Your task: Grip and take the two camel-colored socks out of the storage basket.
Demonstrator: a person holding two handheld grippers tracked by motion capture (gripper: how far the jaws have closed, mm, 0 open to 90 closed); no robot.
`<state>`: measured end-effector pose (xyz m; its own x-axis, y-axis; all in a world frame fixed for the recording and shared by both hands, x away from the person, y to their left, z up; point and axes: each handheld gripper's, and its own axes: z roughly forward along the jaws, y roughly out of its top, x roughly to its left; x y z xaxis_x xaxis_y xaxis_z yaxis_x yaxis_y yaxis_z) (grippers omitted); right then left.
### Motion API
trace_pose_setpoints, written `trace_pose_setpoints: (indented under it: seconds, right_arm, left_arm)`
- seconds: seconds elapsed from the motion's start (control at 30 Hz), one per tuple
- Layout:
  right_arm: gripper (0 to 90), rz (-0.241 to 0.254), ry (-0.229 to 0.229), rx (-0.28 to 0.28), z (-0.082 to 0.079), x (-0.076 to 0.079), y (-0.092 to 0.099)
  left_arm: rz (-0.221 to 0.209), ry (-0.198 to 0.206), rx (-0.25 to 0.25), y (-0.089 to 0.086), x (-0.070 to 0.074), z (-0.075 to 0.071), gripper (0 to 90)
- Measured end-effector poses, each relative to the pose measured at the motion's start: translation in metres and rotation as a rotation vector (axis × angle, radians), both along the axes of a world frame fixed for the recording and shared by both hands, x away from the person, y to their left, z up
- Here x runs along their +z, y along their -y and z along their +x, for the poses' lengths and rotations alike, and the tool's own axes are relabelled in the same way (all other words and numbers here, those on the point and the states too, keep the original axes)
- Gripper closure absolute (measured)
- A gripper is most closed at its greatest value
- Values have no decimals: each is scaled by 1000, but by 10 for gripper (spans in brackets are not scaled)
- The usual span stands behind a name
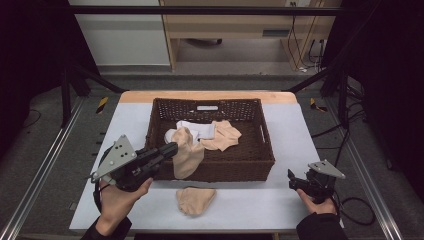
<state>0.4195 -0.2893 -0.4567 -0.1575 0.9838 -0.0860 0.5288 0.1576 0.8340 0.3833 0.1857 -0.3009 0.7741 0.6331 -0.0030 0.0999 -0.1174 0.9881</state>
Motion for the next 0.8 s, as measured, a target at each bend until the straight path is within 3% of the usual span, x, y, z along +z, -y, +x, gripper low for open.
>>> trace_pose_setpoints:
  seconds: [0.37,0.8]
  right_arm:
    - [97,3,-3,1,0,-1,0]
    - [97,3,-6,2,0,-1,0]
  left_arm:
    - [61,-50,-46,5,-36,-19,865]
    - [139,-208,-27,-1,-95,-16,864]
